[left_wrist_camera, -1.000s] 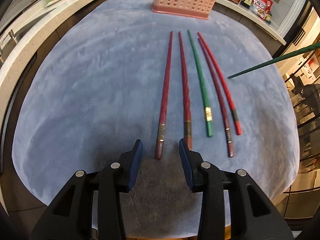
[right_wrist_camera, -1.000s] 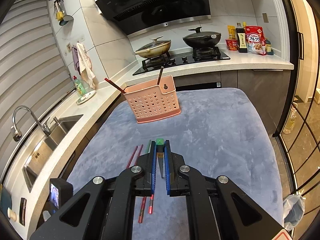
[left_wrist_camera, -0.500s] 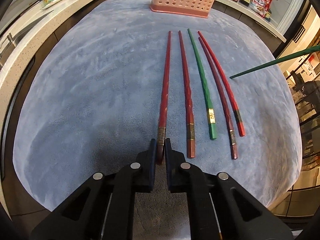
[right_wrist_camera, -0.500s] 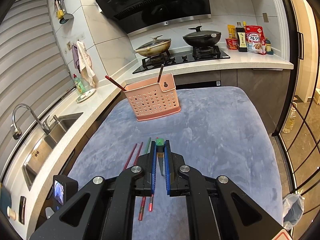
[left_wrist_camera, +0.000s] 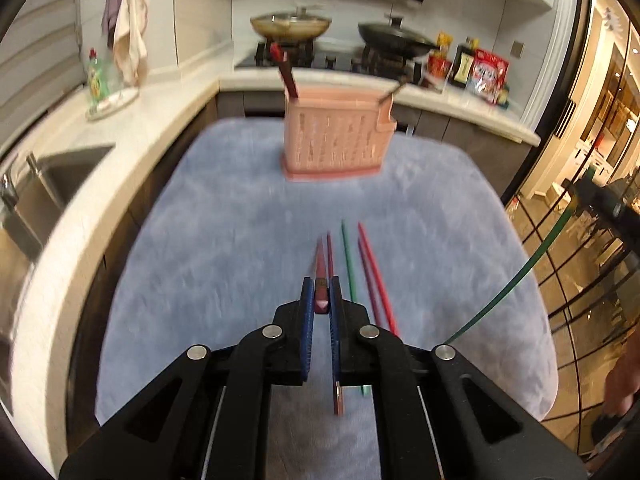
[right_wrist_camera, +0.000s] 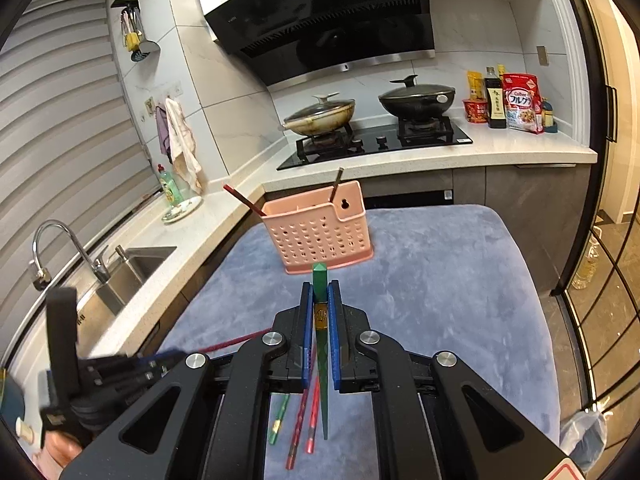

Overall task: Organize utensils
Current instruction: 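Lift both chopsticks and carry them above the pink holder with both tools, then lower both chopsticks into the pink holder and open both tools, then move both open tools back to the chopsticks on the blanket, then grasp a bright red chopstick with the right tool while the left tool grasps a dark red one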

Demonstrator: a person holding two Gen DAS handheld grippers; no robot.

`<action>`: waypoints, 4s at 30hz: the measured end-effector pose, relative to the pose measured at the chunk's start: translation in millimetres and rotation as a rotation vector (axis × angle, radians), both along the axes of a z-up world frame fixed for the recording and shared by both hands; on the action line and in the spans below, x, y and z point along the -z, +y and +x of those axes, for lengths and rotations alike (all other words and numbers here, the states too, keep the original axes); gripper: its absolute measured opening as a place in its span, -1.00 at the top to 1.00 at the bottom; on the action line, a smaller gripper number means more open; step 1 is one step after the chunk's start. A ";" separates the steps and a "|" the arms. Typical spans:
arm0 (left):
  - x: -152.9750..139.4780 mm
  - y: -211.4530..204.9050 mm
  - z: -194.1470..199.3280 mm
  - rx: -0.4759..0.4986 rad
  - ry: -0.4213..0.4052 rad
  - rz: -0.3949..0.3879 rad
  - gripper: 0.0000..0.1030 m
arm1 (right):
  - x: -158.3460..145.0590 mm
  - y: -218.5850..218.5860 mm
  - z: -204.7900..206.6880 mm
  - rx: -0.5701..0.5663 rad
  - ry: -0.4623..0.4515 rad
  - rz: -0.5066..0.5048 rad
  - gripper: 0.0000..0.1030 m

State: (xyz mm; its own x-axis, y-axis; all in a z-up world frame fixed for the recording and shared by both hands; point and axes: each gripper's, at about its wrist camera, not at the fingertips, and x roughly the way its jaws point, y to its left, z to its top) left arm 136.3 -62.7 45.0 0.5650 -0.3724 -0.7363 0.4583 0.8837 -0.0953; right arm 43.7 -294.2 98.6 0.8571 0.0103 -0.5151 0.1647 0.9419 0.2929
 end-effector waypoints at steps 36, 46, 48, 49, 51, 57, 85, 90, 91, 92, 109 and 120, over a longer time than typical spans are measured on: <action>-166.3 -81.2 206.7 -0.100 -0.357 -0.178 0.87 | -88.1 -72.6 245.1 0.085 -0.206 0.086 0.87; -96.3 -96.2 232.2 -0.080 -0.256 -0.125 0.86 | -25.0 -69.4 273.6 0.068 -0.078 0.088 0.86; -87.1 -96.5 234.3 -0.073 -0.235 -0.117 0.86 | -18.2 -67.8 274.7 0.053 -0.059 0.087 0.83; -85.0 -96.3 234.6 -0.072 -0.230 -0.114 0.86 | -16.7 -66.9 273.0 0.055 -0.058 0.082 0.81; -83.8 -94.2 231.6 -0.085 -0.238 -0.104 0.83 | -18.8 -64.6 268.6 0.058 -0.062 0.063 0.73; -96.2 -78.2 214.0 -0.135 -0.249 -0.110 0.17 | -42.2 -59.5 241.4 0.040 -0.110 0.052 0.52; 41.4 -2.3 24.9 -0.166 -0.081 0.125 -0.23 | 108.4 47.7 26.0 -0.116 0.257 -0.022 0.27; 83.2 10.6 5.0 -0.179 -0.009 0.155 -0.23 | 148.2 68.0 8.7 -0.124 0.334 -0.043 0.27; 87.6 12.1 2.4 -0.181 -0.002 0.156 -0.23 | 154.9 71.8 6.3 -0.126 0.346 -0.056 0.27; 93.8 14.0 -1.5 -0.181 0.008 0.157 -0.23 | 158.6 72.9 5.8 -0.128 0.353 -0.062 0.27; 134.8 19.2 -26.8 -0.163 0.081 0.181 -0.23 | 199.8 80.5 13.9 -0.129 0.413 -0.062 0.60; 139.9 16.2 -29.8 -0.147 0.098 0.183 -0.23 | 204.5 78.6 15.3 -0.122 0.424 -0.059 0.86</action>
State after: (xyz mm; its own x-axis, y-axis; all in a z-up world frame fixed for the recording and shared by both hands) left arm 106.5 -46.5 -94.9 0.5256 -0.1467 -0.8380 0.3199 0.9468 0.0349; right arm 59.0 -215.6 -105.9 0.5642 0.0589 -0.8235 0.1450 0.9749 0.1691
